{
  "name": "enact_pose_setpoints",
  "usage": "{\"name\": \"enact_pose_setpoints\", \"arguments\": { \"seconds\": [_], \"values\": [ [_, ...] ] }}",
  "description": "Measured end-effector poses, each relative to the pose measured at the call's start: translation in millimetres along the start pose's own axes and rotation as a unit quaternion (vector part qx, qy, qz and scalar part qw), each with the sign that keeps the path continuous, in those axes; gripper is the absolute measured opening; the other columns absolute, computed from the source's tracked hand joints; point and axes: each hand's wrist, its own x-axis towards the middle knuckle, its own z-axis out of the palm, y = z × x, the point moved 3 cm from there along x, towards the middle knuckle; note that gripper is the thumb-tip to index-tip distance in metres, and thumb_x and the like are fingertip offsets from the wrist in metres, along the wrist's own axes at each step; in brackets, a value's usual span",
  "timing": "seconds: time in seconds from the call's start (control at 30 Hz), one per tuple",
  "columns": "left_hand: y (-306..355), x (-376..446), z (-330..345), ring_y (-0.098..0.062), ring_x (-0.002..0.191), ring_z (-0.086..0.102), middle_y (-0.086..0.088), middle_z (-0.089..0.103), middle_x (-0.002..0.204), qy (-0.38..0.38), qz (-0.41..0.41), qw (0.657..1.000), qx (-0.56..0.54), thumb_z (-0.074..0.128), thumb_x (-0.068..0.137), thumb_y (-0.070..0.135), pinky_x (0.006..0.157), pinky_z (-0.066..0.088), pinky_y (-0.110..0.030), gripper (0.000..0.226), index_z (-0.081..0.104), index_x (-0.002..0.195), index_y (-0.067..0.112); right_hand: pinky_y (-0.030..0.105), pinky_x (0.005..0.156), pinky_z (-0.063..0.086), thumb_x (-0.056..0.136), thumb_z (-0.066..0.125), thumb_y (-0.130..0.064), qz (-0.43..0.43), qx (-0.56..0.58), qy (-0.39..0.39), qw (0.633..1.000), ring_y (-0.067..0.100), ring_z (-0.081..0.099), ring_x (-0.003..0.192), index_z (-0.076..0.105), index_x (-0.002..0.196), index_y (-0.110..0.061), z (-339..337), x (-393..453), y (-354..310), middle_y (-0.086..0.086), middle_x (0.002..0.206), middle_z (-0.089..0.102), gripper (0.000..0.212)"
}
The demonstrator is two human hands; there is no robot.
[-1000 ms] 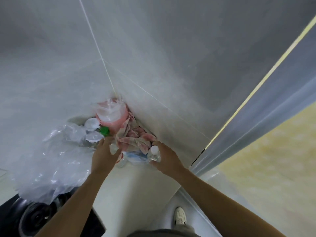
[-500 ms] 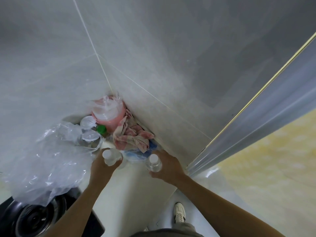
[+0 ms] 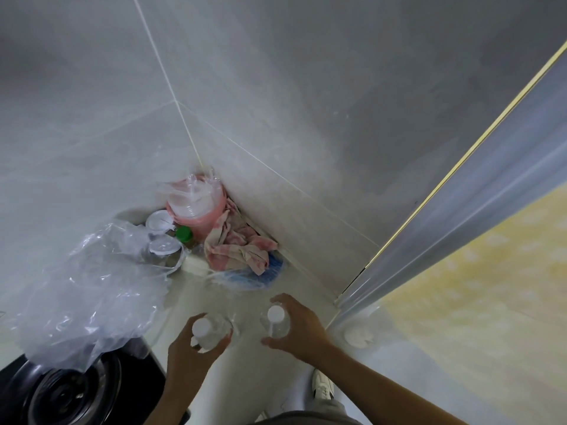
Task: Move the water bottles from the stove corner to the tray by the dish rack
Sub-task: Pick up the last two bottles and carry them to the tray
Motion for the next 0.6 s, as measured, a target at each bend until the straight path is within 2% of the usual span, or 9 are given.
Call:
{"name": "enact_pose_setpoints", "arguments": {
  "seconds": [0.1, 0.17, 0.27, 0.33, 0.37, 0.47, 0.53, 0.6],
  "values": [
    [-4, 5, 7, -0.001, 0.090, 0.073, 0.021, 0.077, 0.093, -0.026, -0.032, 0.999, -0.026, 0.101, 0.064, 0.019, 0.075, 0.061, -0.017, 0.054, 0.071, 0.105, 0.036, 0.024, 0.086, 0.050, 0.059, 0.093, -0.063, 0.013, 0.032, -0.004, 0.999, 0.006, 0.060, 0.099, 0.046, 0.125, -0.041, 1, 0, 0, -0.022, 0.114, 0.061, 0.084],
    [-3, 6, 12, -0.001, 0.087, 0.071, 0.023, 0.076, 0.091, -0.035, -0.040, 0.998, -0.025, 0.101, 0.064, 0.017, 0.067, 0.055, -0.010, 0.053, 0.070, 0.104, 0.034, 0.026, 0.091, 0.050, 0.058, 0.096, -0.057, 0.011, 0.040, -0.012, 0.999, 0.007, 0.059, 0.108, 0.047, 0.130, -0.040, 3, 1, 2, -0.020, 0.122, 0.061, 0.089],
    [-11, 6, 17, -0.001, 0.081, 0.071, 0.023, 0.076, 0.080, -0.026, -0.065, 0.997, -0.028, 0.100, 0.064, 0.008, 0.060, 0.050, -0.007, 0.051, 0.068, 0.097, 0.031, 0.027, 0.094, 0.046, 0.059, 0.099, -0.044, 0.015, 0.037, -0.010, 0.999, 0.012, 0.055, 0.117, 0.050, 0.138, -0.036, 7, -1, 9, -0.019, 0.126, 0.054, 0.094],
    [-16, 7, 21, -0.010, 0.082, 0.072, 0.014, 0.075, 0.076, -0.017, -0.081, 0.996, -0.027, 0.099, 0.064, 0.006, 0.060, 0.050, -0.007, 0.051, 0.070, 0.102, 0.022, 0.027, 0.093, 0.045, 0.062, 0.099, -0.039, 0.032, 0.040, 0.008, 0.999, 0.015, 0.054, 0.118, 0.051, 0.139, -0.032, 12, -4, 13, -0.018, 0.122, 0.051, 0.092],
    [-18, 7, 22, -0.015, 0.086, 0.072, 0.013, 0.075, 0.083, -0.015, -0.084, 0.996, -0.027, 0.099, 0.065, 0.008, 0.062, 0.051, -0.007, 0.052, 0.071, 0.106, 0.019, 0.028, 0.091, 0.045, 0.063, 0.099, -0.038, 0.047, 0.050, 0.016, 0.998, 0.016, 0.056, 0.117, 0.051, 0.138, -0.032, 15, -5, 13, -0.017, 0.120, 0.053, 0.090],
    [-19, 6, 24, -0.015, 0.091, 0.072, 0.011, 0.076, 0.094, -0.012, -0.096, 0.994, -0.049, 0.098, 0.068, 0.010, 0.075, 0.055, -0.022, 0.054, 0.071, 0.115, 0.017, 0.029, 0.079, 0.047, 0.062, 0.097, -0.041, 0.061, 0.063, 0.032, 0.996, 0.016, 0.061, 0.102, 0.050, 0.126, -0.039, 22, -5, 9, -0.012, 0.112, 0.065, 0.079],
    [-20, 0, 22, -0.018, 0.091, 0.072, 0.008, 0.077, 0.094, -0.006, -0.112, 0.991, -0.072, 0.097, 0.069, 0.008, 0.079, 0.055, -0.033, 0.049, 0.072, 0.109, 0.019, 0.023, 0.070, 0.046, 0.062, 0.097, -0.040, 0.064, 0.073, 0.033, 0.995, 0.014, 0.065, 0.094, 0.050, 0.120, -0.039, 22, -5, 8, -0.014, 0.105, 0.069, 0.074],
    [-20, -7, 18, -0.023, 0.093, 0.073, 0.004, 0.077, 0.094, -0.002, -0.112, 0.990, -0.087, 0.097, 0.069, 0.007, 0.076, 0.054, -0.030, 0.044, 0.071, 0.099, 0.025, 0.022, 0.071, 0.049, 0.065, 0.097, -0.038, 0.070, 0.088, 0.037, 0.993, 0.013, 0.067, 0.091, 0.053, 0.120, -0.032, 17, -7, 5, -0.012, 0.103, 0.071, 0.072]
  ]
}}
